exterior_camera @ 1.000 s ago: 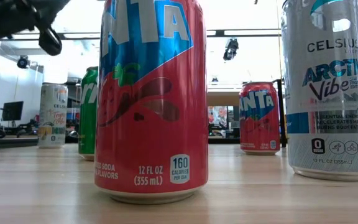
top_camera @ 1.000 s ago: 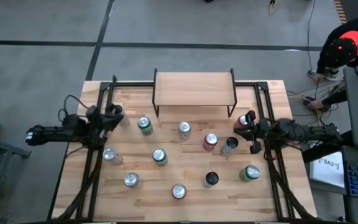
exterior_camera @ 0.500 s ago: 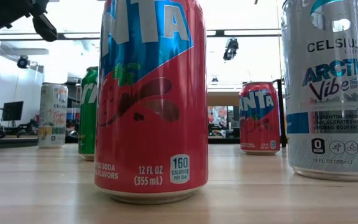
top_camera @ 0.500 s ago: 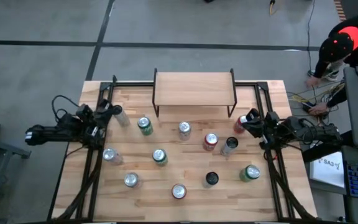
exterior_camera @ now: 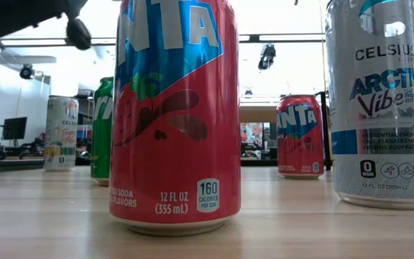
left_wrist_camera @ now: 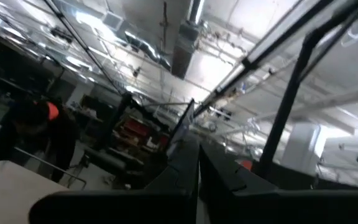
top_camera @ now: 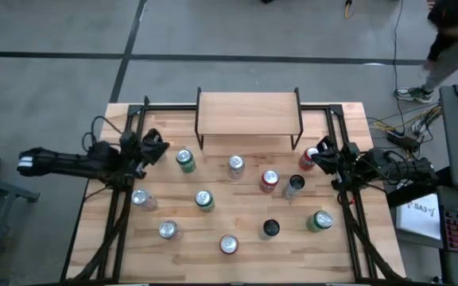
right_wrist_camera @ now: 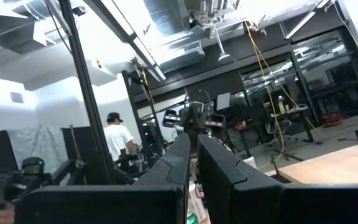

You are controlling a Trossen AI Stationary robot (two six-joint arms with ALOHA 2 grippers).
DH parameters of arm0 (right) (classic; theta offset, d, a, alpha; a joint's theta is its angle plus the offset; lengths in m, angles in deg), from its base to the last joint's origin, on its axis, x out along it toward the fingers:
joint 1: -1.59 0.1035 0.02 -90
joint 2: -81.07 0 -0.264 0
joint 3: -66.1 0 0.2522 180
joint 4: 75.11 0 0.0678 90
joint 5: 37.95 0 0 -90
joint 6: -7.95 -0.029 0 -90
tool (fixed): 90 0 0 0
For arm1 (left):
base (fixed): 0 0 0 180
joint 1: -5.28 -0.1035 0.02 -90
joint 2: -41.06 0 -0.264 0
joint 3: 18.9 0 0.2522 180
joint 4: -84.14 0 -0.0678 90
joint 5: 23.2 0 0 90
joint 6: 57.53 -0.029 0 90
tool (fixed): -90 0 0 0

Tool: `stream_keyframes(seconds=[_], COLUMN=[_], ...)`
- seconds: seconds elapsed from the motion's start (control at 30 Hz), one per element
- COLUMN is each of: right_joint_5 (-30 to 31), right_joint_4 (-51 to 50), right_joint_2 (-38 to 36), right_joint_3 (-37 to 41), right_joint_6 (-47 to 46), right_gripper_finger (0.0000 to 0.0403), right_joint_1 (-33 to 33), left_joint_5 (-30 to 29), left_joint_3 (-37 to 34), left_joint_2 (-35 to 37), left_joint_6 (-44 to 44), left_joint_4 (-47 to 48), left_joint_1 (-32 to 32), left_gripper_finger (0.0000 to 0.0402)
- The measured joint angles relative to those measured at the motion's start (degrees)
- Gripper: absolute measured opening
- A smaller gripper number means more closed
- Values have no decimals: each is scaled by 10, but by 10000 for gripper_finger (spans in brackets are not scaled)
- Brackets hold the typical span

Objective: Place canned beverage on shelf
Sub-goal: Put the top white red soda can on the shelf

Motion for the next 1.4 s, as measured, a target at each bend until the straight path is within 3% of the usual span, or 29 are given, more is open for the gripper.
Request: stream_keyframes(seconds=[0.1,0.27,0.6,0.9,1.03,1.4], right_joint_5=[4,4,4,18,71,120], right_joint_4=[0,0,-10,-49,-54,-38], right_joint_2=[0,0,1,1,1,24], right_joint_3=[0,0,0,0,0,-12], right_joint_6=[0,0,2,2,2,73], right_gripper_finger=[22,22,22,22,22,22], right_joint_1=[0,0,0,0,0,-1], left_joint_5=[31,34,-39,-45,-50,-165], left_joint_3=[52,149,329,413,436,473], left_joint_2=[-42,-96,-194,-314,-365,-462], left_joint_6=[-2,-11,17,-52,-101,-253], left_joint_4=[60,224,542,575,575,575], left_joint_1=[0,14,60,88,88,85], left_gripper_finger=[0,0,0,0,0,5])
